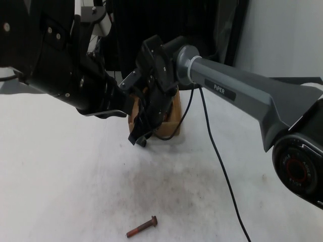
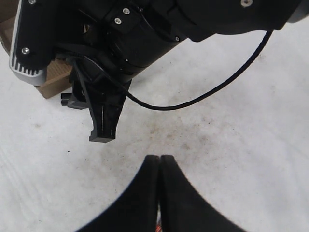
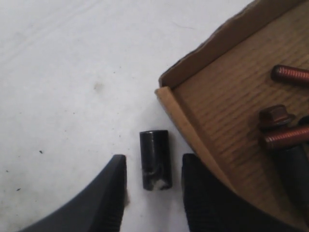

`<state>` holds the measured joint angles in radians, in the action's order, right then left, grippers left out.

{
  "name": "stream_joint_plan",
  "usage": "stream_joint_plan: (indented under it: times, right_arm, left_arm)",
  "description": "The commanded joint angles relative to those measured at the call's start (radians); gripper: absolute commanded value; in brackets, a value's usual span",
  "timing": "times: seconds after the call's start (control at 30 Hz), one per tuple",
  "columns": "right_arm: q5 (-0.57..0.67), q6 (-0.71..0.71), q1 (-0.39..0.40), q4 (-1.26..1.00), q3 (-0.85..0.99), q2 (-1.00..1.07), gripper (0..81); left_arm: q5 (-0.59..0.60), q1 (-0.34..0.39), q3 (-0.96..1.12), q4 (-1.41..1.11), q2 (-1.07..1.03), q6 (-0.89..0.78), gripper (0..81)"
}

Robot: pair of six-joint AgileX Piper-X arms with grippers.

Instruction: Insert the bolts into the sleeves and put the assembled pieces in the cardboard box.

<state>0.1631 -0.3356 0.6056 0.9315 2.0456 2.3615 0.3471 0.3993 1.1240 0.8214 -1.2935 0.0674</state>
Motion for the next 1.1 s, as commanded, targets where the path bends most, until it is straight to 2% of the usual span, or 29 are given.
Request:
stream_joint_plan:
  times: [0.0,0.57,0.6,0.67,0.77,0.8,1.07]
  right_arm:
    - [0.013,-0.009,0.001,0.0,0.007,0.006,36.5]
    - [0.027,-0.009,0.003,0.013,0.007,0.033,35.8]
    - [0.027,-0.009,0.003,0.006,0.007,0.033,34.0]
    - [0.024,-0.009,0.003,-0.004,0.007,0.033,24.9]
    - [0.014,-0.009,0.003,0.0,0.007,0.033,2.4]
    - [0.006,-0.009,0.003,0.002,0.007,0.033,0.6]
    - [-0.061,-0.009,0.003,0.106,0.007,0.021,0.8]
  left_arm:
    - [0.007,-0.001,0.011,-0.003,0.003,-0.001,0.0]
    - [0.007,-0.001,0.011,-0.003,0.003,-0.001,0.0]
    - [0.007,-0.001,0.011,-0.003,0.003,-0.001,0.0]
    - [0.007,-0.001,0.011,-0.003,0.003,-0.001,0.0]
    - [0.007,-0.001,0.011,-0.003,0.003,-0.001,0.0]
    - [0.007,-0.001,0.011,-0.003,0.003,-0.001,0.0]
    - [0.007,-0.001,0.011,0.006,0.003,-0.001,0.0]
